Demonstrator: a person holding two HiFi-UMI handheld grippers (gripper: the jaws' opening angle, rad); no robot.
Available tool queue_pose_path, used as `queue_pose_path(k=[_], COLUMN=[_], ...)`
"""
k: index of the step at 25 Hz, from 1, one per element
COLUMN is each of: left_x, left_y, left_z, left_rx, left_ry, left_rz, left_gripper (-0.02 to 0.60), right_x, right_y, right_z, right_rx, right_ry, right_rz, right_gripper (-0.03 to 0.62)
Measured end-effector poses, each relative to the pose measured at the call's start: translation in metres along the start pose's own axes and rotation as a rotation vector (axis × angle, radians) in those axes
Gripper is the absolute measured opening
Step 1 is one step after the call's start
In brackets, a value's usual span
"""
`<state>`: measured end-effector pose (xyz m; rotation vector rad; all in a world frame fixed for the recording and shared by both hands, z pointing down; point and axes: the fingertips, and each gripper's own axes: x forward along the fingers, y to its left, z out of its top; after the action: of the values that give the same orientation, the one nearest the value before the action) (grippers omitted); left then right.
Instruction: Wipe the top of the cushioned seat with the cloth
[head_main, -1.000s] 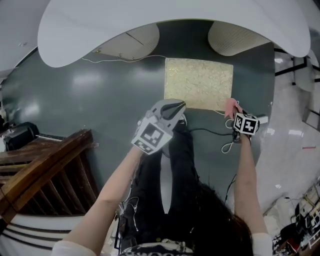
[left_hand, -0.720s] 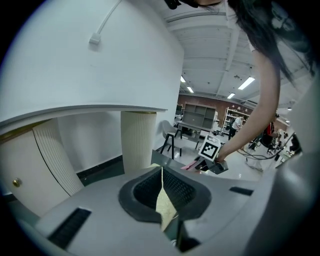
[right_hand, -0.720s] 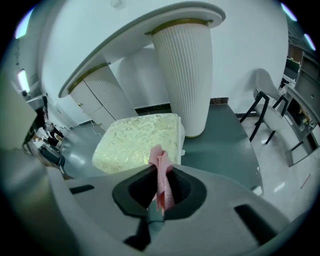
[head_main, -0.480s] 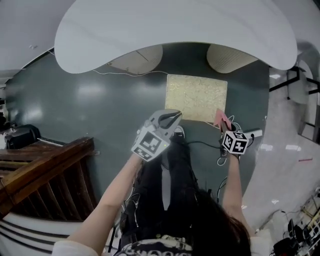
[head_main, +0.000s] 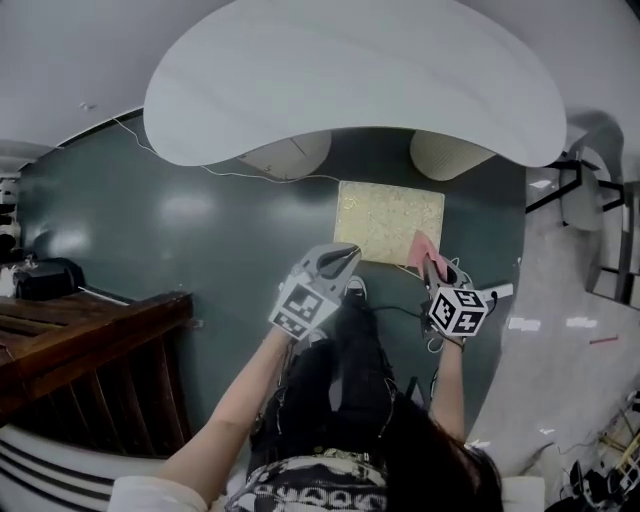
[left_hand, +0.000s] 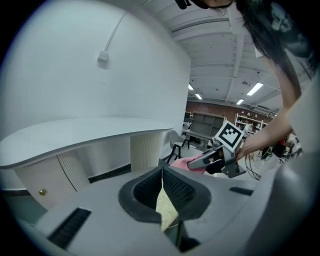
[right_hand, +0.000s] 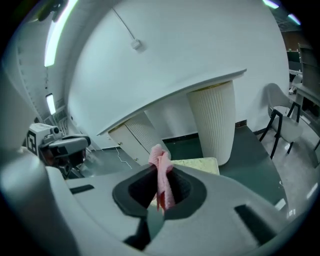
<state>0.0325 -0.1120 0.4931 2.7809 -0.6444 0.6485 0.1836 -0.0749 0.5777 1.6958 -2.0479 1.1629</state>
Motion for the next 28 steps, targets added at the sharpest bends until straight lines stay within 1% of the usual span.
queue_pose_path(k=[4,7,13,17,19,23,28], left_x=[-0.024,-0.048,-0.107,-0.157,-0.184,-0.235,-0.291], left_y=[-0.009,-0.010,-0.029,-0.058,-0.076,-0.103,-0.139], left_z=[0.013,0.021,0.029,0.028,0.022,0.005,-0.026], left_rx=[-0.023,-0.025,-0.031,-0.017,-0.026,-0.042,-0.036], left_ry=[-0.026,-0.049,-0.073,-0.102,-0.121,-0.155,-0.149], left_rz=[0.011,0.022,0.028,0.018,0.023,0.034,0.034], left_gripper=[0.008,0.006,0.006,0.006,0.006,0.006,0.006], right_x=[-0.020,-0.030,-0.069,-0.105,-0.126,-0.162,-0.201], right_y=[0.035,0.065,0.131,0.178,0.203,0.252,0.308], right_z=[0.015,0.023,0.020,0.001,-0.014,-0.041,-0.077], right_rx=[-0.035,-0.055,-0.086,-0.107,-0.135,-0.191,-0.242], right_ry=[-0.019,-0.041,-0.080,-0.112,-0.121,-0.152,-0.198], right_rz=[0.035,0.061,0.108,0.134,0.143,0.157,0.178], right_gripper=[0.011,0.011,0.011,0.011,0.011,0.011,0.011])
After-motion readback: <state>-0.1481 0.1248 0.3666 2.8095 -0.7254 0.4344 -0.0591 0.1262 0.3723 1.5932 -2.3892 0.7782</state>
